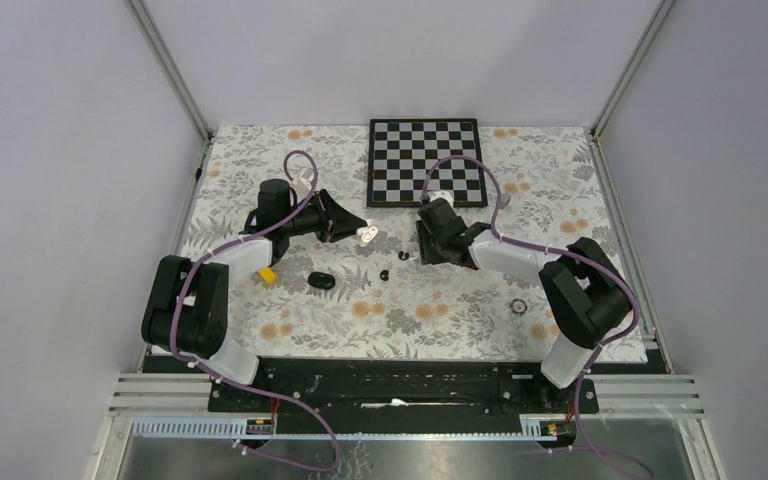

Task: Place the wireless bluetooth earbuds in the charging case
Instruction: Pick up the earbud from the center of the board.

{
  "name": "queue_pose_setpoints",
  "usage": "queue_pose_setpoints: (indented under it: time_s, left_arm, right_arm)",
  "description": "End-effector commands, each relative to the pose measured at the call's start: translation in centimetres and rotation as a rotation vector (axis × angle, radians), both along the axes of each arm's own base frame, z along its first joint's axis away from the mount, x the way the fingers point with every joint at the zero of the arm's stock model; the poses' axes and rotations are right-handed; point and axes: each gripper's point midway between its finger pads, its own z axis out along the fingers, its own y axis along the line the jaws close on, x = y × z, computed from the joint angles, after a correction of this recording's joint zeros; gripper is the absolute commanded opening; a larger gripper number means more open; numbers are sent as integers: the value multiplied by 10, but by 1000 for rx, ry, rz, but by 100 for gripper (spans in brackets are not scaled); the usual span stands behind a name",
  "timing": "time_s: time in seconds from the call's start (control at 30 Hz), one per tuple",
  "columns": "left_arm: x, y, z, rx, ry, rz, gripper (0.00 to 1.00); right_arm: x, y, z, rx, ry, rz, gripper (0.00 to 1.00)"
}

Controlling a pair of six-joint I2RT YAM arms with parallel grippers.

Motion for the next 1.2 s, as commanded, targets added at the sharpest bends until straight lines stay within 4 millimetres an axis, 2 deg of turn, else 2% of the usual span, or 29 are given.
queue_pose_setpoints:
  time_s: [0.0, 0.3, 0.53, 1.0, 1.17]
  left_arm:
    - [2, 1, 18, -11, -86, -6, 0]
    - [0, 4, 17, -12, -84, -6, 0]
    - [0, 5, 16, -14, -83, -7, 0]
    - [-1, 5, 16, -15, -79, -8, 0]
    - [0, 5, 17, -15, -80, -5, 0]
  right_arm:
    - [13, 25, 27, 132, -42, -75, 46]
    - [15, 48, 13, 115, -30, -42, 41]
    - [14, 45, 1, 67, -11, -46, 39]
    - [16, 46, -15, -23, 0, -40, 41]
    - [13, 37, -10, -73, -22, -25, 39]
